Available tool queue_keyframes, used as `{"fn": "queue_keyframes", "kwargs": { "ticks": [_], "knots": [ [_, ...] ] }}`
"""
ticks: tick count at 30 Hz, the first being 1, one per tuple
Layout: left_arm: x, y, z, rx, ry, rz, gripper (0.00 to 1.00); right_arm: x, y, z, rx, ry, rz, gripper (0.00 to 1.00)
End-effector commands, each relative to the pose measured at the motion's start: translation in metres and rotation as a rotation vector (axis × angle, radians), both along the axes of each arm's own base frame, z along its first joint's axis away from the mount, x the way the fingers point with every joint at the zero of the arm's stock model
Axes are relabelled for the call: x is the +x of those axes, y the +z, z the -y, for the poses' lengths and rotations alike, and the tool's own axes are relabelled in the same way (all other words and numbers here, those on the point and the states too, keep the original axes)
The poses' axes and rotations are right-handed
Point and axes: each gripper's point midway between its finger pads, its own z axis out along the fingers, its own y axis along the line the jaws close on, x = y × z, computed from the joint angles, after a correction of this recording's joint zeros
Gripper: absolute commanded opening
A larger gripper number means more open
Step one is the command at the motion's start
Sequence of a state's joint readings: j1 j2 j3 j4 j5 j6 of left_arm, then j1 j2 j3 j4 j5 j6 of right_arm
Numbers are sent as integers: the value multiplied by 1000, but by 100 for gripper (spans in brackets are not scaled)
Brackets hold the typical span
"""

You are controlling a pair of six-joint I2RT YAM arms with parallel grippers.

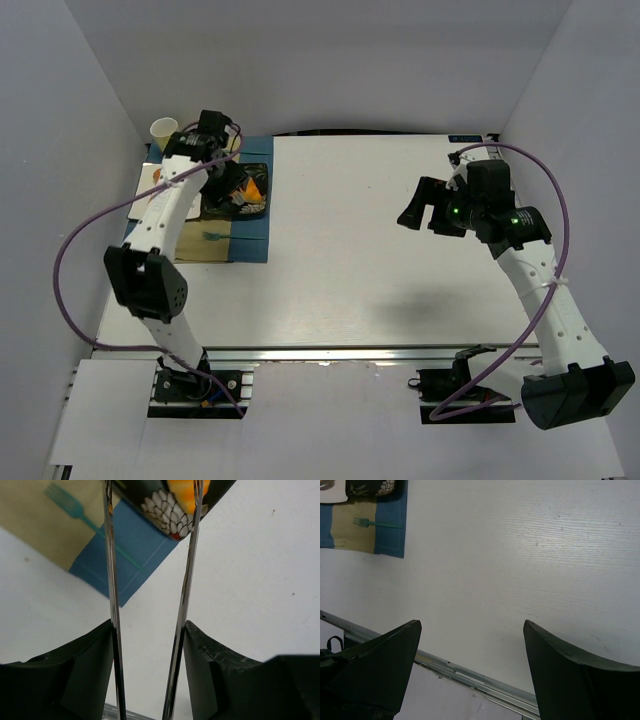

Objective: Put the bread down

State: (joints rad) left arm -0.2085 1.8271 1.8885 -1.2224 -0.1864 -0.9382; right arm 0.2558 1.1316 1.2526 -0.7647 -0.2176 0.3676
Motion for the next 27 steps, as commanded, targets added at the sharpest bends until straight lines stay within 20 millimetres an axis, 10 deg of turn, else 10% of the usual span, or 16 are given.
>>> {"fn": "queue_keyframes", "kwargs": {
  "ticks": [1,8,13,27],
  "knots": [
    [-42,46,-22,-14,151,92,64,-4,10,-3,14,28,35,89],
    [-133,41,-64,76,342,70,60,-10,9,-11,53,78,57,89],
    [-185,-3,-65,-2,481,10,57,-14,8,-14,61,113,74,89],
    [-208,-63,-95,170,653,-94,56,-41,4,-32,116,218,68,89]
  ]
}}
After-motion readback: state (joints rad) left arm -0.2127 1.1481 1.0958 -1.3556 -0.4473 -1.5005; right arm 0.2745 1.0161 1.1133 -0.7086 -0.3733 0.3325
